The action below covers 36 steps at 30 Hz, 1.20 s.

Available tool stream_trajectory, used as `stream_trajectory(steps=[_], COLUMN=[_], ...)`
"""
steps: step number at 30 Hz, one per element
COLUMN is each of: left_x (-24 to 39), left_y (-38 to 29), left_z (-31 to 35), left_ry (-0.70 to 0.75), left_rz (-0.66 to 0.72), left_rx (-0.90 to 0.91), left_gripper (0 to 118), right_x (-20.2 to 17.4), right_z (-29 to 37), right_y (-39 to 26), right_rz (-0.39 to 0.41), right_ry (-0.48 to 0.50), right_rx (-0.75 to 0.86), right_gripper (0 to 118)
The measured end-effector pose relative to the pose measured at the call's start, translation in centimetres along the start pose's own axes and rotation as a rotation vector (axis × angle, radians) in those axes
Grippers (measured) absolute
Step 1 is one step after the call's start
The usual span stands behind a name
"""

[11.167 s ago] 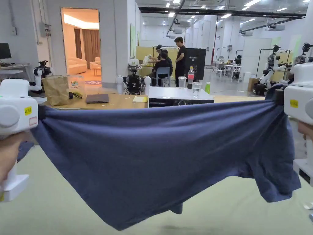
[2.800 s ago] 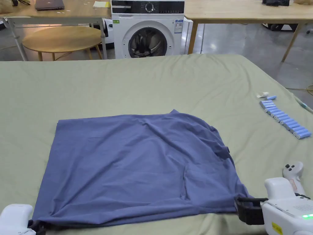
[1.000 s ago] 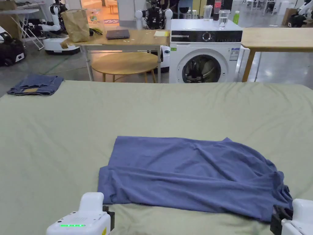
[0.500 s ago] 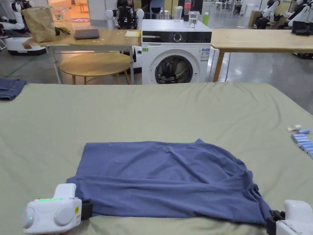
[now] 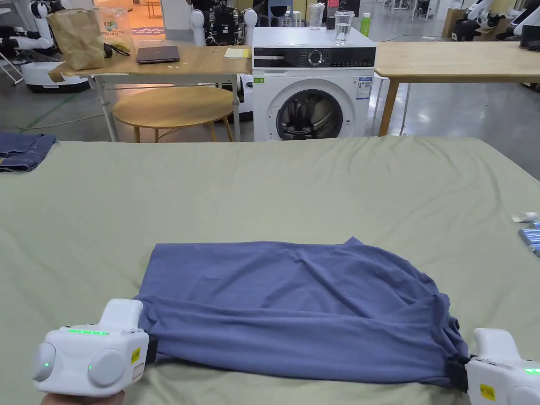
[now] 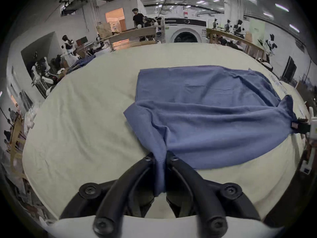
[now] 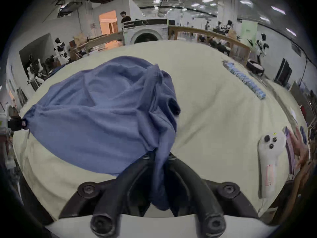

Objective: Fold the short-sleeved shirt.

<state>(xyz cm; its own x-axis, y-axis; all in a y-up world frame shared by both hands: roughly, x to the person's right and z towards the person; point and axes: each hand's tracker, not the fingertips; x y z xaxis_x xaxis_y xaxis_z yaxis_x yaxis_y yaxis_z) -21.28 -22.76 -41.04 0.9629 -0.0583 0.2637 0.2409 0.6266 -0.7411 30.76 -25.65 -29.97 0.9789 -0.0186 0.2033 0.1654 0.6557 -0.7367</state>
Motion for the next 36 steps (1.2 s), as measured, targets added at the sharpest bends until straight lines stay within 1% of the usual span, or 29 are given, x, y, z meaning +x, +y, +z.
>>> stream_trajectory(steps=[3,5,7,10,12,14,18,19,20,21,23,24,25,26,28,30,31,32,33,34,35,36], left_x=[-0.7,-0.7,-0.8,-0.9,-0.6,-0.6,-0.5,-0.3,-0.2,-0.1,0.0,-0.3,0.1,0.7,2.3,4.0,5.0,4.9,5.8,6.5,7.0,7.0], left_y=[-0.1,-0.2,-0.5,-2.0,-3.8,-6.6,-11.9,-12.7,-13.0,-13.3,-12.6,-11.9,-10.9,-9.9,-7.0,-4.5,-3.3,-2.6,-1.8,-1.1,-0.6,-0.4], left_z=[2.7,5.5,8.8,13.1,14.8,15.1,12.3,11.7,11.1,11.2,12.4,12.6,13.2,13.8,14.5,14.0,13.5,12.0,11.1,10.3,9.7,8.7], left_ry=[-0.054,-0.052,-0.052,-0.107,-0.108,-0.117,-0.134,-0.127,-0.112,-0.098,-0.063,-0.028,0.000,0.009,0.023,-0.007,-0.023,-0.017,0.029,0.043,0.032,-0.008], left_rz=[0.038,0.023,0.009,0.010,0.009,0.035,0.130,0.135,0.131,0.137,0.174,0.148,0.116,0.095,0.053,0.051,0.046,0.039,0.005,-0.010,-0.011,-0.022], left_rx=[0.055,0.103,0.133,0.183,0.166,0.120,-0.014,-0.028,-0.020,0.001,0.063,0.097,0.131,0.175,0.272,0.333,0.359,0.372,0.372,0.368,0.359,0.341], left_gripper=[4,4,4,4,4,4,4,4,11,16,30,60,99,111,112,112,112,111,111,109,98,66], right_x=[0.0,0.2,0.5,0.8,1.0,1.1,0.9,0.7,0.5,0.2,-0.5,-1.0,-1.4,-2.0,-4.0,-6.4,-7.9,-9.0,-10.4,-11.3,-12.1,-12.8], right_z=[4.0,7.3,10.4,14.0,15.3,14.9,11.8,11.0,10.5,10.2,10.4,11.0,12.0,12.6,13.2,13.1,12.7,12.3,11.6,10.9,10.4,9.9], right_y=[0.2,0.4,0.2,-0.7,-1.9,-4.0,-8.0,-8.7,-9.1,-9.2,-8.5,-7.9,-7.0,-5.9,-3.2,-1.2,-0.3,0.3,1.0,1.4,1.7,1.9], right_rz=[-0.031,-0.056,-0.043,-0.023,-0.025,-0.016,-0.045,-0.040,-0.035,-0.025,0.015,0.026,0.020,0.009,-0.016,-0.036,-0.027,-0.024,-0.014,0.002,0.023,0.052], right_ry=[0.020,0.035,0.024,0.016,0.018,0.011,0.004,-0.008,-0.024,-0.057,-0.127,-0.125,-0.072,-0.034,0.020,0.040,0.061,0.058,0.038,0.024,0.021,0.020], right_rx=[0.105,0.151,0.183,0.193,0.169,0.106,-0.030,-0.047,-0.055,-0.053,-0.043,0.000,0.068,0.115,0.187,0.287,0.318,0.349,0.373,0.375,0.375,0.353], right_gripper=[8,8,8,8,8,8,9,13,28,36,55,85,105,106,106,106,106,106,106,106,102,81])
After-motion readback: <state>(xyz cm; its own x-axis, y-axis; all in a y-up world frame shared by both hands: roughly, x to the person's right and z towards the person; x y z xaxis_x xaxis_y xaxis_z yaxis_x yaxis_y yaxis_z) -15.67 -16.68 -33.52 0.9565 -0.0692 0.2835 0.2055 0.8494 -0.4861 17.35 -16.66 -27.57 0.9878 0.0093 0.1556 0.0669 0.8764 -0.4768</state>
